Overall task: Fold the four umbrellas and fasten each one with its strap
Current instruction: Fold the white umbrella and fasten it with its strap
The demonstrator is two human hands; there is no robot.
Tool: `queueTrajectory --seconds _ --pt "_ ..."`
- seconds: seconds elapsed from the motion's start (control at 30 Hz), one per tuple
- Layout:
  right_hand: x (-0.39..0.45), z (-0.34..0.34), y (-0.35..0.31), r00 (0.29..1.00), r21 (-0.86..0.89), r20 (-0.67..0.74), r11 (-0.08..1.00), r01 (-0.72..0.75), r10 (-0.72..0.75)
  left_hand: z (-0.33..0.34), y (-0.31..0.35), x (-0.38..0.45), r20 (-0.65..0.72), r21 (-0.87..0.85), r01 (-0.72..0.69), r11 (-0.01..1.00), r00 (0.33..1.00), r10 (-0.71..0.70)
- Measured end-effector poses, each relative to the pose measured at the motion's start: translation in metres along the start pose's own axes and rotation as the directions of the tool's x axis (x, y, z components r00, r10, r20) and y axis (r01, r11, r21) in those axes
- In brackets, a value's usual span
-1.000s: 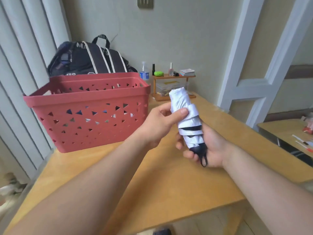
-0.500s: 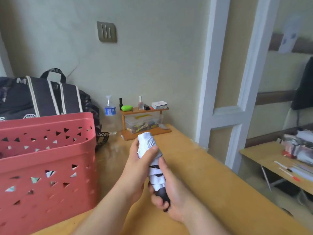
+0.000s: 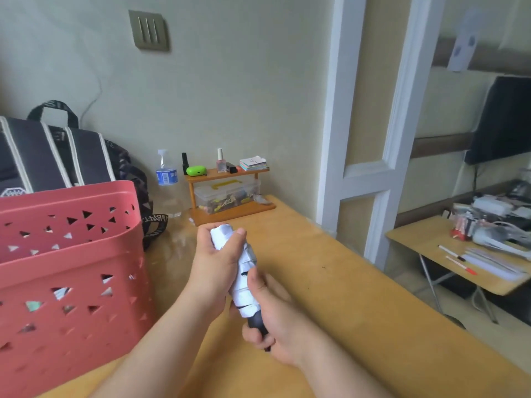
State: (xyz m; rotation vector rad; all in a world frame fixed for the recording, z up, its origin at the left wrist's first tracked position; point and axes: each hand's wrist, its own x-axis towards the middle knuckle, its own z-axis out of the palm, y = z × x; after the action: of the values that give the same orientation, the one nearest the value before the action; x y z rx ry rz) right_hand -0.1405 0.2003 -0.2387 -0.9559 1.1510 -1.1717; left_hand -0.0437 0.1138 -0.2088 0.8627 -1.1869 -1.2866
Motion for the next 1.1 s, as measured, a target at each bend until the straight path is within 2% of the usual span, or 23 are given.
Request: queueTrajectory --seconds 0.1,0.13,0.2,0.3,0.37,0.47,0.5,0.63,0.7,0.77,0.87,0.97,1.03,1.1 --pt "0.002 -0.002 0.002 0.991 -0.163 -0.07 0.981 0.103 -0.116 0.002 0.0 0.0 -0.037 0.054 -0.047 0.997 0.998 0.049" --pt "0.004 -0.003 0.002 0.987 -0.147 -0.082 0.981 0.123 -0.136 0.003 0.001 0.0 -0.014 0.064 -0.06 0.996 0.998 0.061" --pt "0.008 -0.005 0.001 0.994 0.006 -0.082 0.997 0.077 -0.076 0.003 0.005 0.0 0.053 0.028 -0.08 0.996 0.996 0.079" --pt "0.005 -0.005 -0.003 0.999 0.228 0.035 0.973 -0.026 0.018 0.0 0.013 -0.002 0.144 -0.086 -0.061 0.994 0.987 0.073" --pt "0.004 -0.003 -0.002 0.999 0.216 0.053 0.976 -0.011 -0.001 -0.002 0.016 -0.004 0.199 -0.118 -0.053 0.992 0.977 0.075" --pt "0.007 0.002 0.002 0.991 0.044 -0.067 0.992 0.118 -0.115 -0.001 0.017 -0.005 0.238 -0.007 -0.13 0.991 0.963 0.128" --pt "0.008 0.002 0.003 0.987 0.04 -0.087 0.99 0.137 -0.133 0.0 0.018 -0.006 0.237 0.022 -0.148 0.989 0.962 0.139" --pt "0.007 -0.004 0.0 0.996 0.174 -0.036 0.981 0.084 -0.079 -0.001 0.022 -0.005 0.247 -0.057 -0.062 0.996 0.966 0.074" --pt "0.007 -0.005 0.0 0.995 0.148 -0.04 0.985 0.092 -0.088 -0.003 0.021 -0.004 0.258 -0.07 -0.044 0.997 0.964 0.061" --pt "0.007 -0.005 -0.001 0.993 0.124 -0.058 0.987 0.105 -0.099 -0.004 0.016 -0.002 0.282 -0.033 -0.067 0.997 0.957 0.074" --pt "0.009 -0.006 -0.007 0.994 0.225 -0.048 0.969 0.103 -0.094 -0.006 0.01 0.004 0.318 0.06 -0.065 0.996 0.947 0.043" --pt "0.01 -0.012 -0.015 0.993 0.341 -0.064 0.932 0.118 -0.102 -0.006 0.003 0.004 0.296 0.14 -0.038 0.989 0.955 -0.005" --pt "0.011 -0.017 -0.018 0.991 0.356 -0.107 0.927 0.118 -0.085 -0.004 -0.003 0.001 0.204 0.259 -0.097 0.961 0.978 0.044" --pt "0.014 -0.02 -0.018 0.983 0.347 -0.17 0.93 0.126 -0.07 -0.003 -0.006 0.0 0.095 0.291 -0.098 0.952 0.993 0.073"
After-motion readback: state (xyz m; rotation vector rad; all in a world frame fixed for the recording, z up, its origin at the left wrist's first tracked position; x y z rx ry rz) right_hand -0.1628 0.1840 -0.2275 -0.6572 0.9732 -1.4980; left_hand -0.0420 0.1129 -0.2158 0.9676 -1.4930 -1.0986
